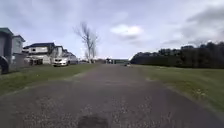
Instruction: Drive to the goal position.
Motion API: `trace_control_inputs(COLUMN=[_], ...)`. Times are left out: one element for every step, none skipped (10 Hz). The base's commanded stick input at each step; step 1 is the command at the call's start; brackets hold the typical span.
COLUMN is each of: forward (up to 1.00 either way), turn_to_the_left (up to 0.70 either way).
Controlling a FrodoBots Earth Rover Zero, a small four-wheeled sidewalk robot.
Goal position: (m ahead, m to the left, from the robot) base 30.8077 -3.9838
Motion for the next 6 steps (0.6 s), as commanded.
trace_control_inputs(forward=[0.7,0.7,0.7,0.7,0.7,0.7], turn_to_the_left=[0.02,0.02,0.02,0.02,0.0,0.02])
